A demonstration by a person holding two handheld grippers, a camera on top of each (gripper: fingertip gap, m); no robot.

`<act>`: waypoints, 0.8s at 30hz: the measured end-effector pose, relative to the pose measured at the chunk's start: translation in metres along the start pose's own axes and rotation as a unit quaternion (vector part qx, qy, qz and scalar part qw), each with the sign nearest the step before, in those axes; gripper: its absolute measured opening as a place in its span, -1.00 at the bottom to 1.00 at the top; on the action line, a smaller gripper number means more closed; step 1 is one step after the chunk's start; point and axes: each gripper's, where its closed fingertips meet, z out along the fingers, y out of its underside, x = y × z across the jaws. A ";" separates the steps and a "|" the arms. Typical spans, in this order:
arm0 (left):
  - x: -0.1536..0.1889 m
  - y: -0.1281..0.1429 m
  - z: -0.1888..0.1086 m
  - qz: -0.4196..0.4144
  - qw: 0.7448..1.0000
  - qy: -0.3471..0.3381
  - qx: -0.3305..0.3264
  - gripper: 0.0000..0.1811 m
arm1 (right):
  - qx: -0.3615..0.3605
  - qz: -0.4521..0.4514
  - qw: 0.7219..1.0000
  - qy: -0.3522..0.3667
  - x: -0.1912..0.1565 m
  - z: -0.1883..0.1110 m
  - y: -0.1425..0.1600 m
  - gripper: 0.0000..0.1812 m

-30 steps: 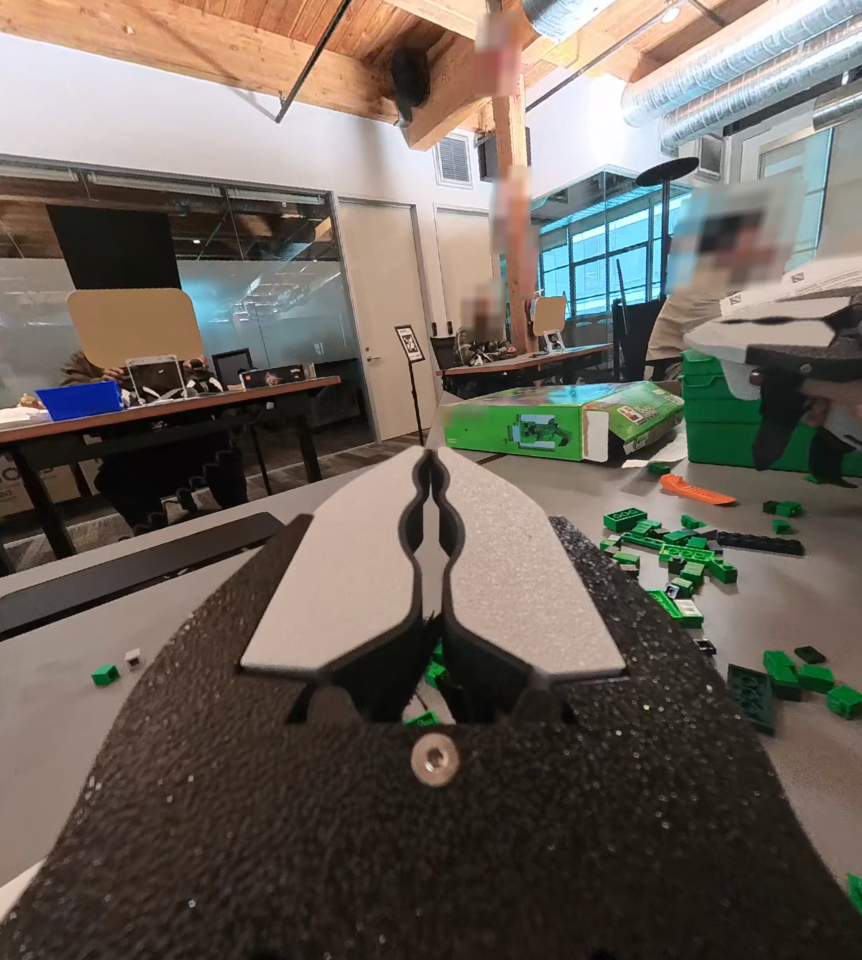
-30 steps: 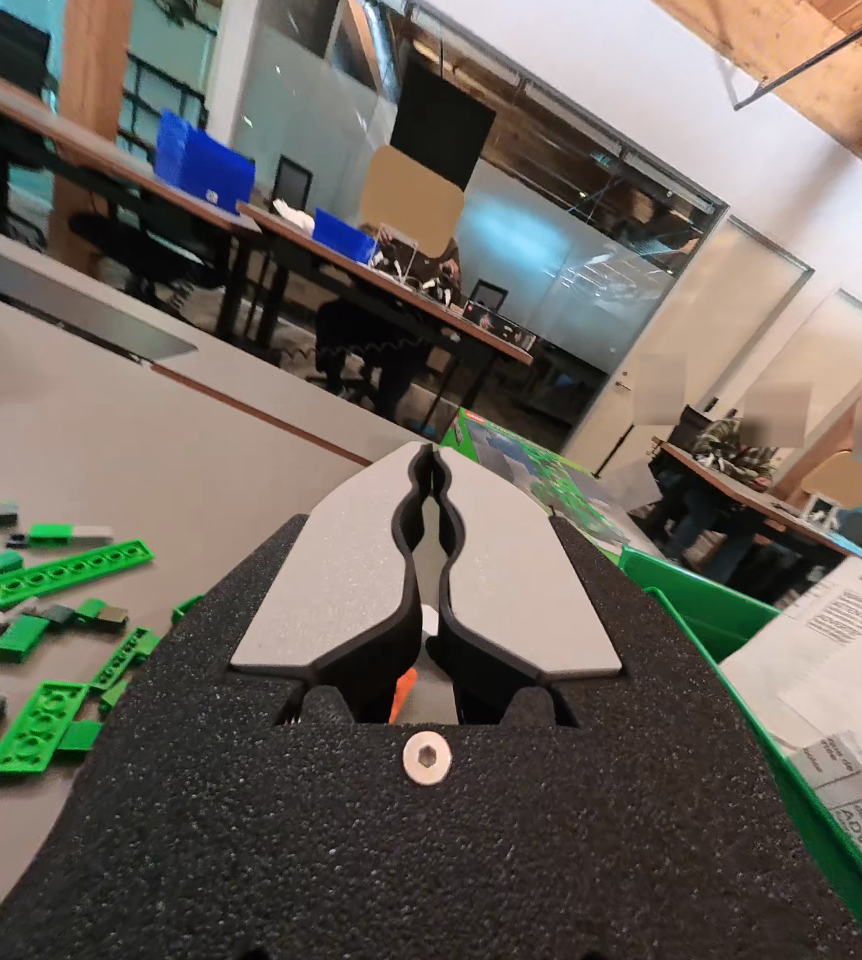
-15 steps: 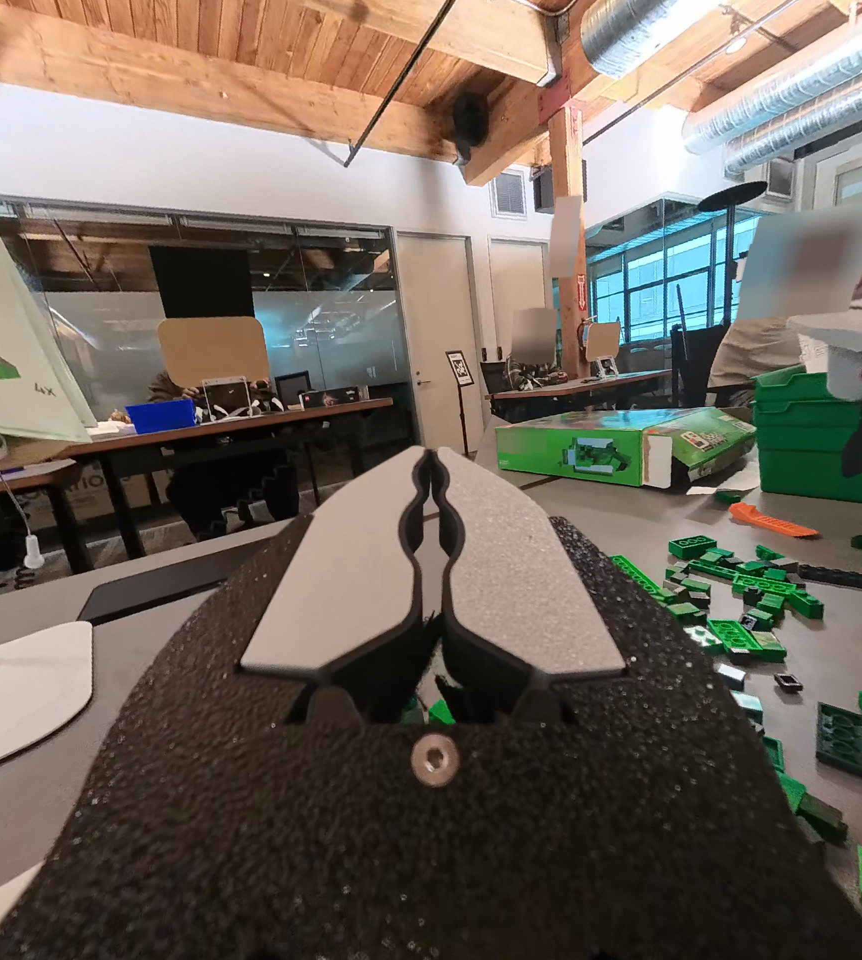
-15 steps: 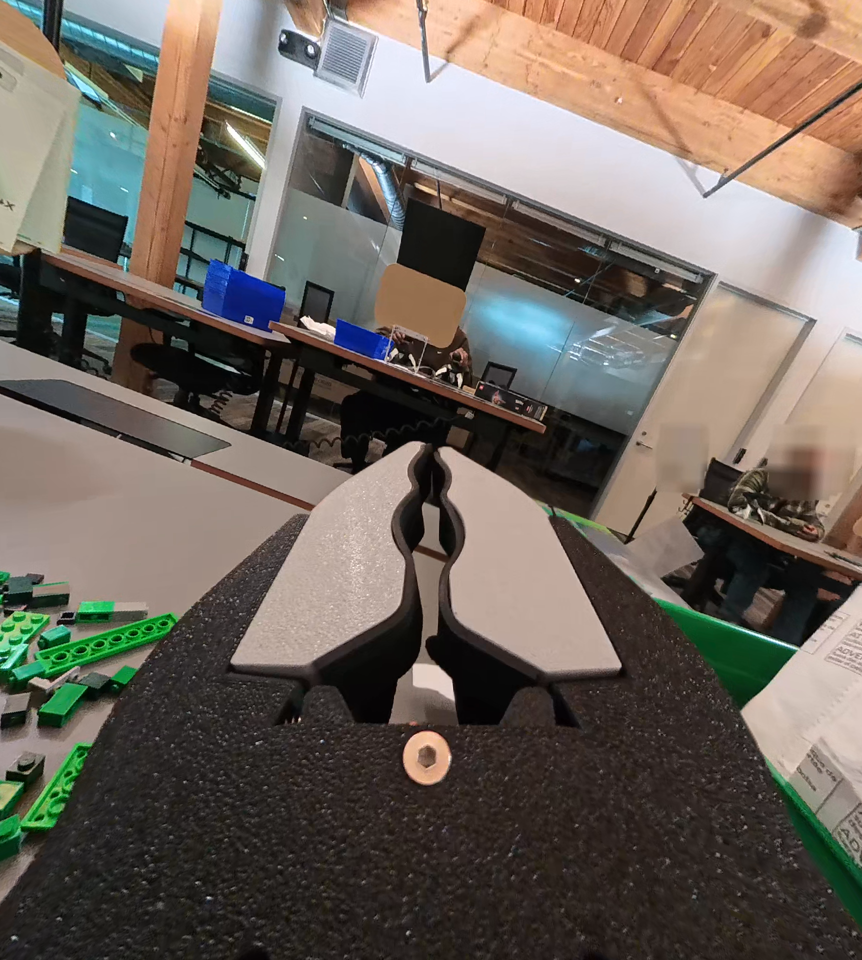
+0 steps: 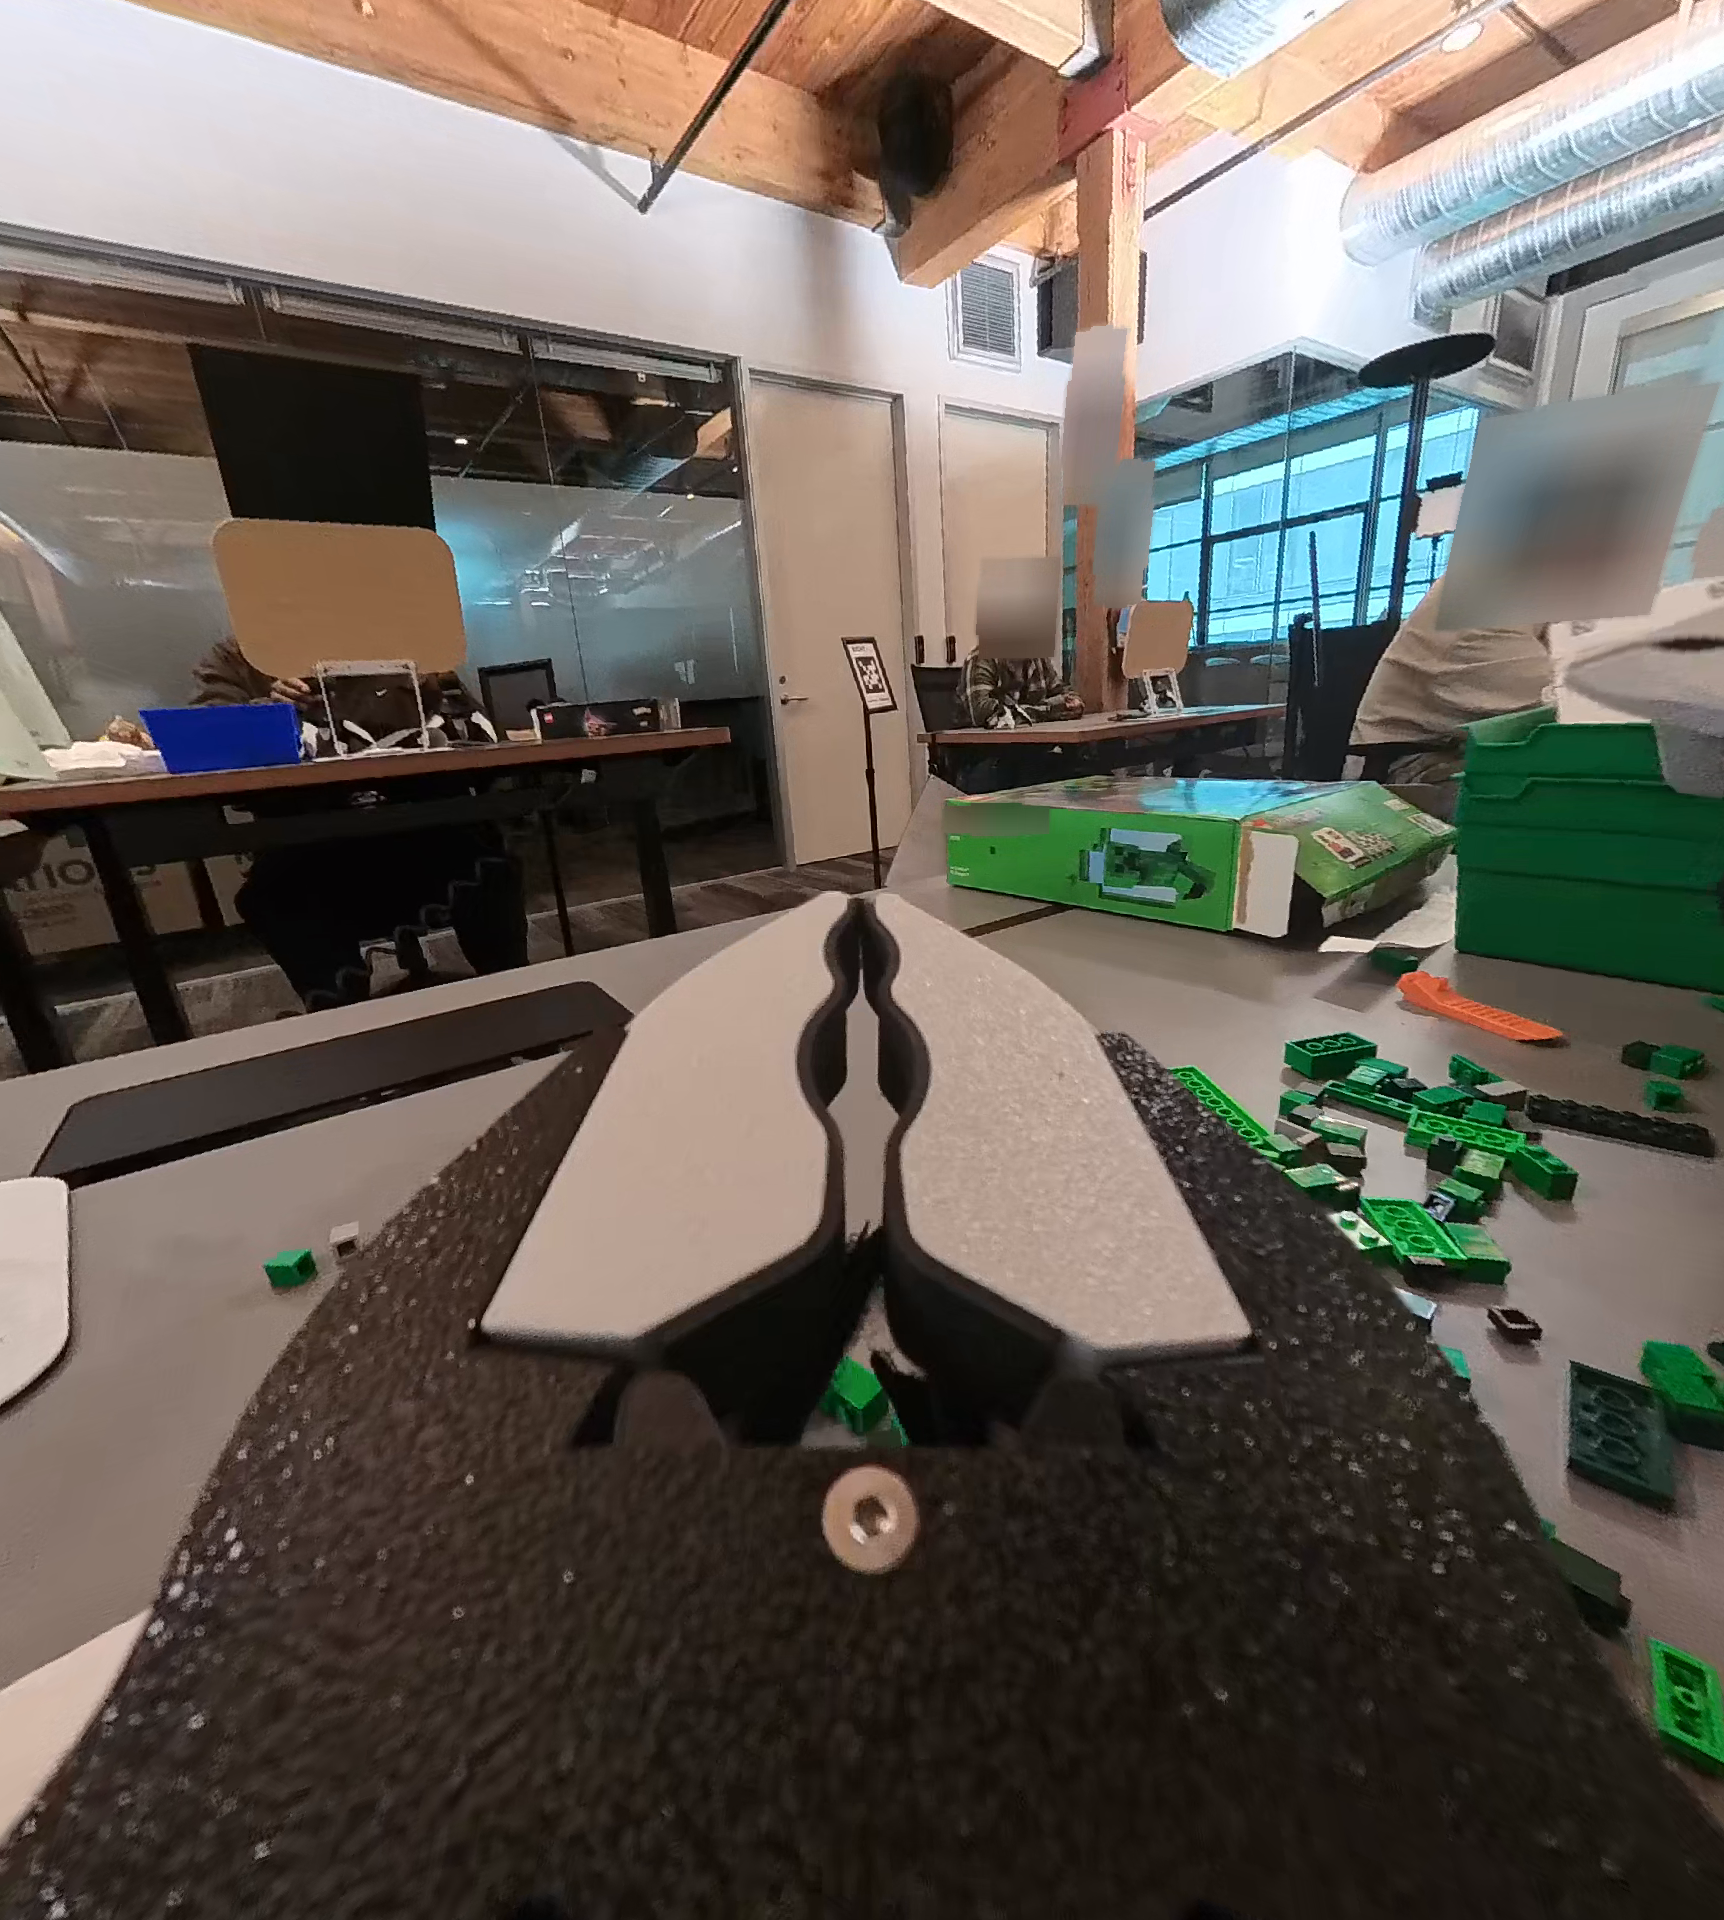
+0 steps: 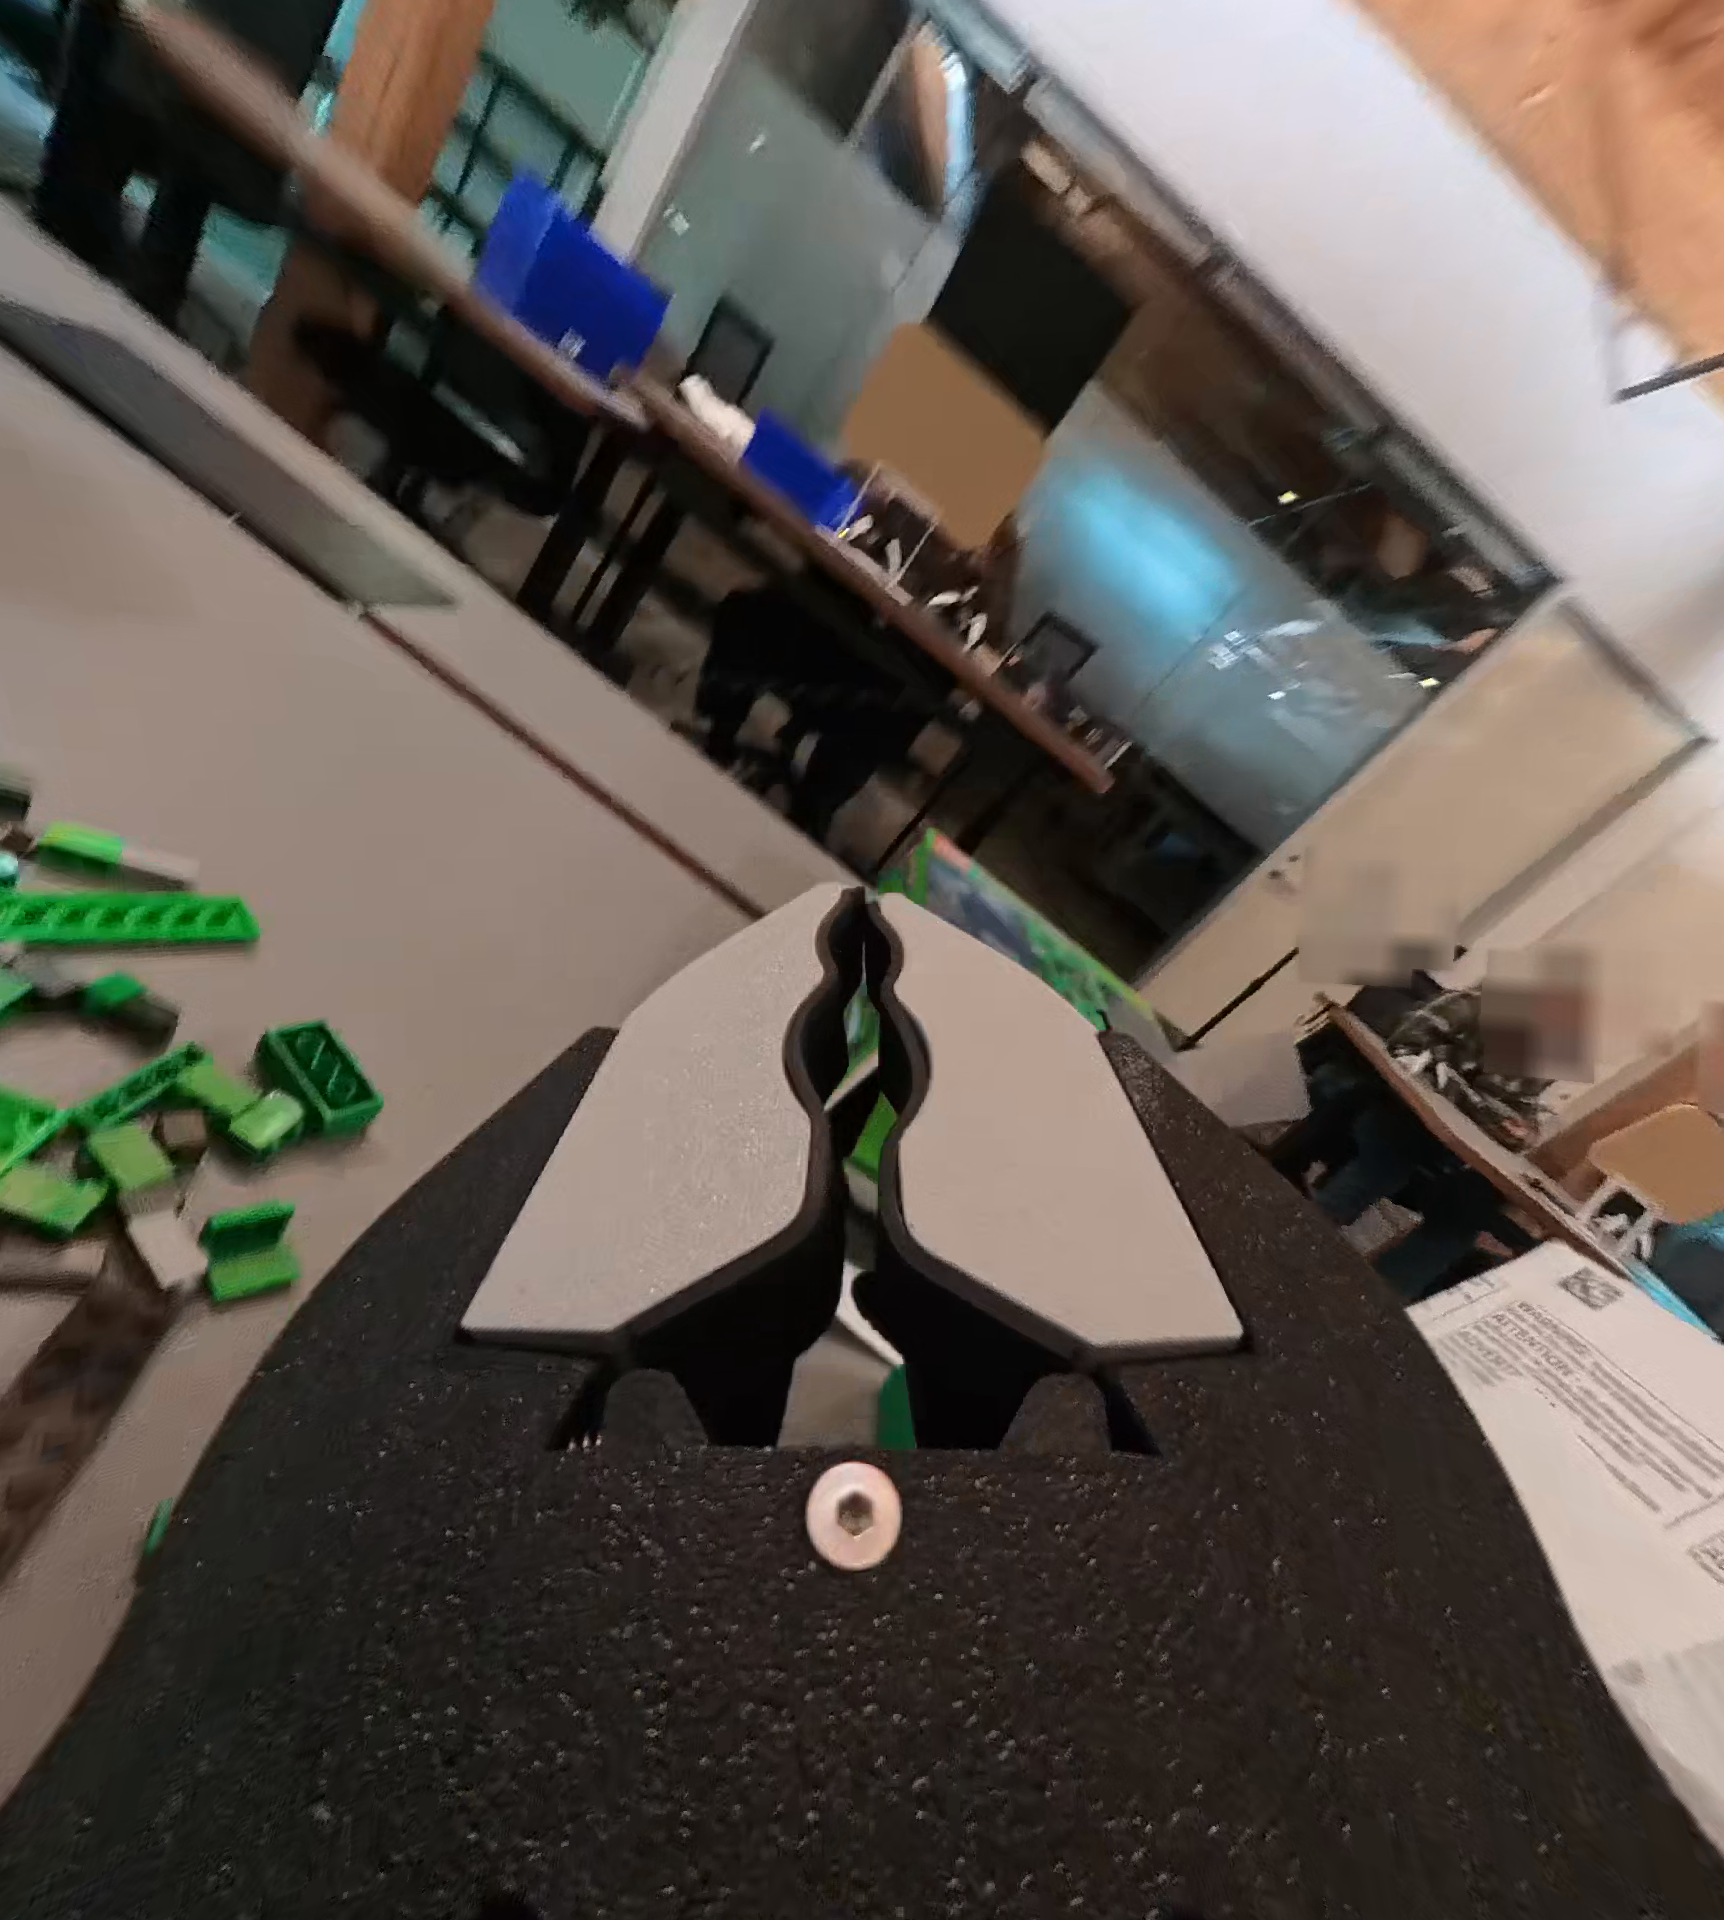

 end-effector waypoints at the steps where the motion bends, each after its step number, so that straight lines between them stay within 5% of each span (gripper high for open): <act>1: -0.001 0.000 0.000 -0.004 1.000 -0.001 0.000 -1.00 | -0.013 0.003 1.000 -0.011 0.000 -0.001 0.005 -1.00; 10: -0.001 0.006 0.002 -0.023 1.000 0.008 -0.014 -1.00 | -0.146 0.123 0.981 0.041 0.017 0.003 0.057 -1.00; 24: 0.001 0.007 0.003 -0.028 0.999 0.016 -0.019 -1.00 | -0.155 0.064 0.985 0.028 -0.008 0.014 0.047 -1.00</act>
